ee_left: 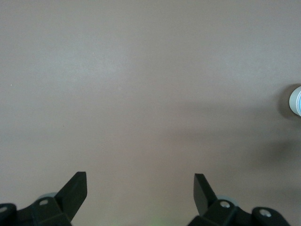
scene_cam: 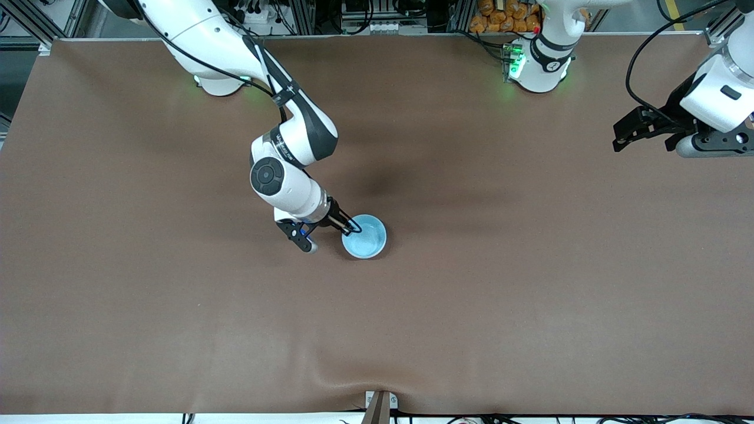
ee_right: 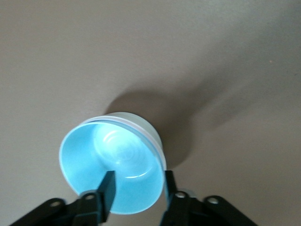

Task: Stack pink and blue bowls on white bowl

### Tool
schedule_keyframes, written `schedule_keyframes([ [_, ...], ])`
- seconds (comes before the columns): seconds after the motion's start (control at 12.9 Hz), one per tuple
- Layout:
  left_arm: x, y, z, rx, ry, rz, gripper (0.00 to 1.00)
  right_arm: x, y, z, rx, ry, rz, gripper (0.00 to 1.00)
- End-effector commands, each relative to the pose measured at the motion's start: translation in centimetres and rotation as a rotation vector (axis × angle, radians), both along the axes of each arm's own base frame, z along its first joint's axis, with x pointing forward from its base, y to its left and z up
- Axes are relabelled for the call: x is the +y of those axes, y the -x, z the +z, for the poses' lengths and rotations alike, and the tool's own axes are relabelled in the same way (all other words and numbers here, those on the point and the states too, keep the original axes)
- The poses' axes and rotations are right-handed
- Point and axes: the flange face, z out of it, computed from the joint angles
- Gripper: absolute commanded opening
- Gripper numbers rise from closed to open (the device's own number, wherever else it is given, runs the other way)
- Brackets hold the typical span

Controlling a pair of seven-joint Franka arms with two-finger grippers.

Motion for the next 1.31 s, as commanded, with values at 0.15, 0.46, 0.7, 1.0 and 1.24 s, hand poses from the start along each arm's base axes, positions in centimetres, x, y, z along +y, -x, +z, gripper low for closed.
schedule_keyframes([
  [0.15,0.9,0.5,0.9,-0.006,0.012,-0.001,1.00,-3.2,-5.6,7.4,0.081,-0.003,0.027,1.00],
  [0.46,0.5,0.1,1.6,-0.022,0.006,-0.003,1.00,-14.2,-10.0,12.3,0.044,0.004,0.219,1.00],
  [0.7,0.7,-0.1,1.6,-0.024,0.005,0.000,1.00,-24.7,-12.3,14.0,-0.028,-0.008,0.485,1.00],
  [1.0,0.7,-0.1,1.7,-0.021,0.004,-0.002,1.00,-35.1,-11.6,19.3,-0.015,0.064,0.751,1.00],
  [1.24,0.7,-0.1,1.7,-0.021,0.004,0.000,1.00,-38.4,-5.4,28.8,0.054,0.106,0.756,1.00],
])
